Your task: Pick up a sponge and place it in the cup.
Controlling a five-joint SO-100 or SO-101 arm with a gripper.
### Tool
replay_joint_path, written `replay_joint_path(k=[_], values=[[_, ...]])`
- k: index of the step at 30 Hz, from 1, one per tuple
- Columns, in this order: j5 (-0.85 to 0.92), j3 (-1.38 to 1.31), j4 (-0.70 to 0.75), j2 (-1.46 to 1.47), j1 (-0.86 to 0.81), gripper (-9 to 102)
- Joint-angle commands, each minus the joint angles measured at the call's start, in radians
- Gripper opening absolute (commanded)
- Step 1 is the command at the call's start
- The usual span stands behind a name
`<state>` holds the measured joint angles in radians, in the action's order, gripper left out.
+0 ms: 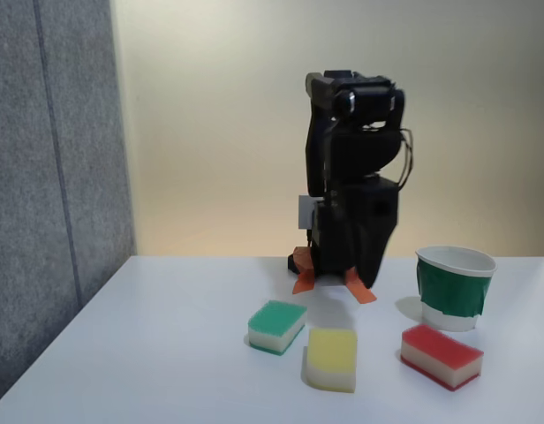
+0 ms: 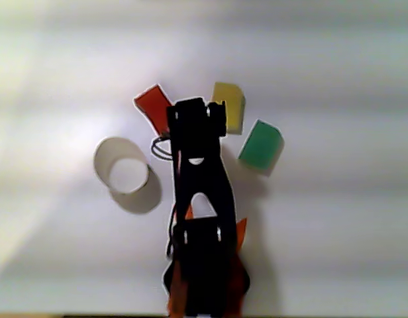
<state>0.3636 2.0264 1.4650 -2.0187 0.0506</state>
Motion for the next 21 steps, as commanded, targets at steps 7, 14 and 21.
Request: replay_joint_path(k=[7, 14, 21], values=[[0.012, -0.140, -0.064, 0.095, 0.126, 24], [0.150, -0.322, -0.063, 0.225, 0.149, 47], [0.293, -0.589, 0.015, 0.417, 0.186, 54]])
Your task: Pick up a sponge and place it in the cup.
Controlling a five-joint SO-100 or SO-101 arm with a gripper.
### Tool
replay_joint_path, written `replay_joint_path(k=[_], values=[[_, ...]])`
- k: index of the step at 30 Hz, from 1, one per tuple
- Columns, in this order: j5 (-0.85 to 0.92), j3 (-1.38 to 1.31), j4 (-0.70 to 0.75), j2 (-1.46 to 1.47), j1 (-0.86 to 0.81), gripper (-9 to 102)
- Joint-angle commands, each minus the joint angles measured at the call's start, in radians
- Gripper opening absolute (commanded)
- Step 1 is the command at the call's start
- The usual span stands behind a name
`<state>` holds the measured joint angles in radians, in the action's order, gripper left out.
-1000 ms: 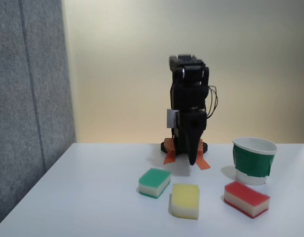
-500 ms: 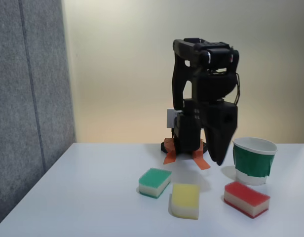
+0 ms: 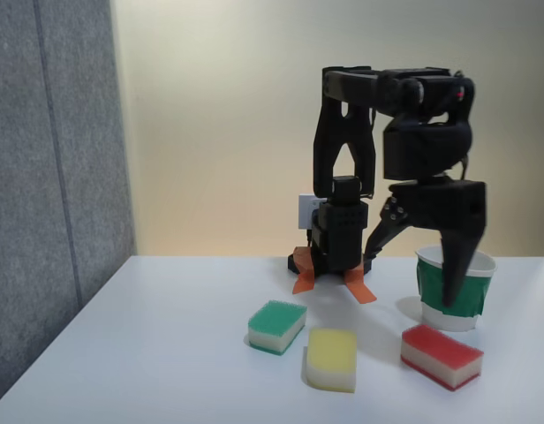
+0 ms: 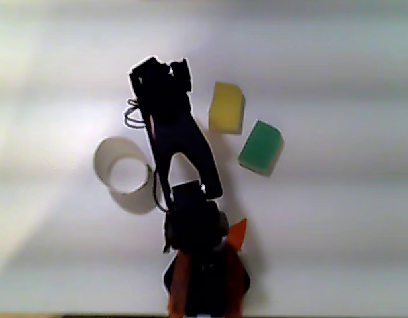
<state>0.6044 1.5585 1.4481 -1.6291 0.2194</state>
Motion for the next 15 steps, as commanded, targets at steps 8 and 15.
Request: replay_joint_path(k=[8, 15], values=[[0.276, -0.301, 0.083, 0.169, 0.034, 56], [0.416, -0.049, 0.006, -0.037, 0.104, 55]])
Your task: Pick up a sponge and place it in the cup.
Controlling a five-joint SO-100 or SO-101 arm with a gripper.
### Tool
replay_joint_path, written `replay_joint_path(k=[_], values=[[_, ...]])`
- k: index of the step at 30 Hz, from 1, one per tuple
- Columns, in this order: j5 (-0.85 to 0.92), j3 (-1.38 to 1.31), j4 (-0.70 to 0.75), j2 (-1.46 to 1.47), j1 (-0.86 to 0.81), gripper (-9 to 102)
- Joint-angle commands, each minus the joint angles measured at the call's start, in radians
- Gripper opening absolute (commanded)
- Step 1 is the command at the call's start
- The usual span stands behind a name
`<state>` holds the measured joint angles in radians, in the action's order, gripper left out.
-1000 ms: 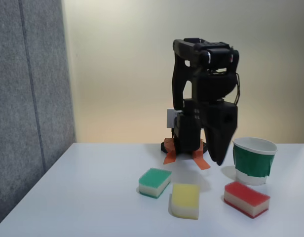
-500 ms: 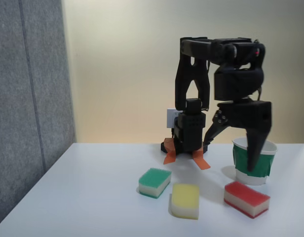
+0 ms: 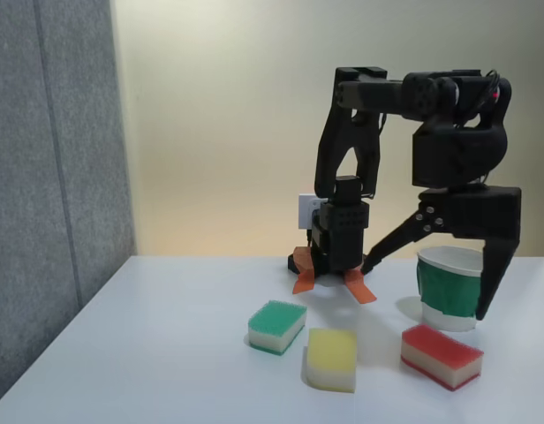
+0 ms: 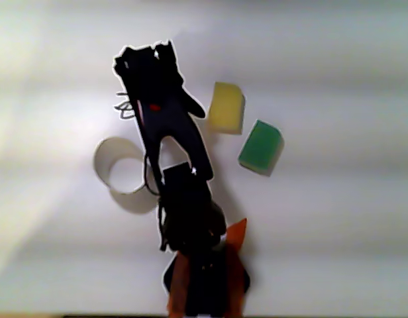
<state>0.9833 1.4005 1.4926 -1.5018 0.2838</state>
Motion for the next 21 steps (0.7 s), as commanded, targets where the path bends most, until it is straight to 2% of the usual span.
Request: replay_joint_path(k=[1, 8, 12, 21], values=[[0.040, 0.158, -0.054, -0.201, 0.057, 55], [0.135, 0.295, -0.103, -0.308, 0.149, 54], [0.247, 0.236, -0.107, -0.265, 0.149, 53], [0.377, 0.198, -0.107, -0.196, 0.106, 52]])
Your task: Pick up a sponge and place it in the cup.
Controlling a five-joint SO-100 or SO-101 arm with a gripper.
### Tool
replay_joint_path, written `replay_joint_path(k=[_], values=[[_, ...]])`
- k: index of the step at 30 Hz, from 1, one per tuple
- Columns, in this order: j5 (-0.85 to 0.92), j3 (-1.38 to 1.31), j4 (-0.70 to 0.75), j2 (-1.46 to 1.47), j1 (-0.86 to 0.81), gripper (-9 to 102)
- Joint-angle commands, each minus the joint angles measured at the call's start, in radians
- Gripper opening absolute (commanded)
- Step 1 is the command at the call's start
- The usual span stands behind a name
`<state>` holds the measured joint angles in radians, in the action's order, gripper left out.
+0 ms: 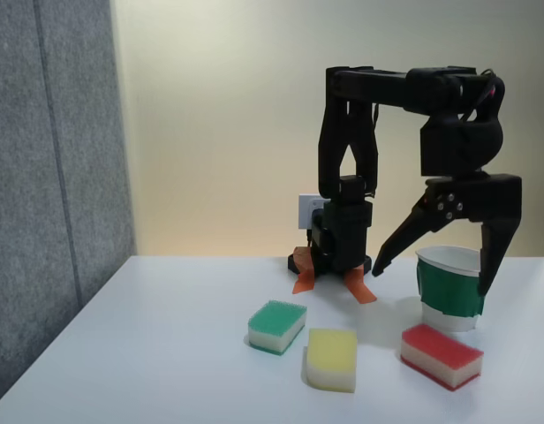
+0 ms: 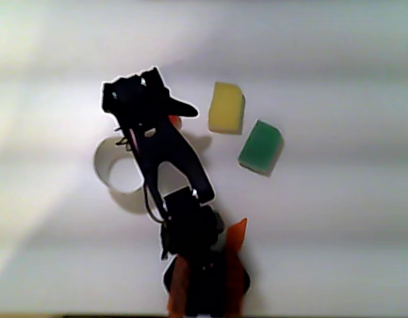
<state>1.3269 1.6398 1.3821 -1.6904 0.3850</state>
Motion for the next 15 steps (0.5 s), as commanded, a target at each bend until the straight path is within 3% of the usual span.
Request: replay_joint_path(k=[1, 7, 15], values=[[0.048, -0.040, 0.002, -0.002, 0.000, 52], [0.067, 0.009, -0.009, -0.012, -0.015, 51], [0.000, 0.147, -0.129, -0.035, -0.005, 50]])
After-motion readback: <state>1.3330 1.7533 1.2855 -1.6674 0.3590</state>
